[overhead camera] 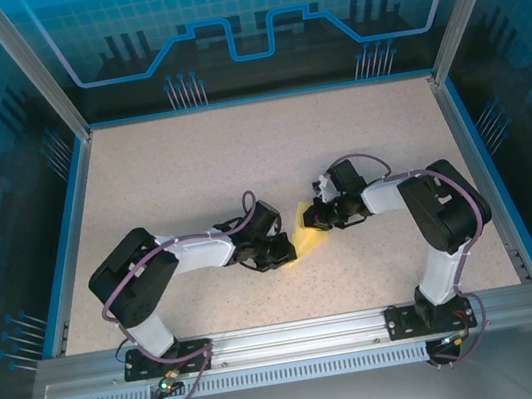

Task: Fold a paper plane with a square sheet of paper (pick it up from the middle)
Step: Fourth fold the wing at the center of the table.

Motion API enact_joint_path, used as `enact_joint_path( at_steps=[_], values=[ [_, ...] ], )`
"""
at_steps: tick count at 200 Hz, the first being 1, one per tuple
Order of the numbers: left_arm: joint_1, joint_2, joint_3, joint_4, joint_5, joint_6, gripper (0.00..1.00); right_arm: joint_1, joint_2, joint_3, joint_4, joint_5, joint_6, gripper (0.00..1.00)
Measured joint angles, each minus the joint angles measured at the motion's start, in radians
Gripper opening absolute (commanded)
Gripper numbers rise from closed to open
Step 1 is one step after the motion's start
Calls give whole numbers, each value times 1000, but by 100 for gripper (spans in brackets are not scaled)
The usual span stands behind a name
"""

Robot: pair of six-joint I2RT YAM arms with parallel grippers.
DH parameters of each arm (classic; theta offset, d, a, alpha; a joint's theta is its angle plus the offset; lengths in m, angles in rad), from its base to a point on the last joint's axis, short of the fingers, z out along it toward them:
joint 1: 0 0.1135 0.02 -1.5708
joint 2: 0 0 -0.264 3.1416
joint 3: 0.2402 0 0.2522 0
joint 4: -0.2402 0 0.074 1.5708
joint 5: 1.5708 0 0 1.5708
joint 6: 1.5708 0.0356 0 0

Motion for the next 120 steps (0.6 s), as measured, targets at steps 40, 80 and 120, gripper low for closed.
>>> enact_joint_path(
  at_steps=[40, 80, 120],
  values=[
    [0, 0, -1, 5, 1, -1, 10, 0, 0, 0, 0, 0, 0, 3],
    [0, -21, 6, 13, -1, -2, 9, 0, -1, 0, -1, 2, 0, 3],
    [0, -21, 43, 29, -29, -4, 6, 0, -1, 0, -1, 2, 0, 2]
  ],
)
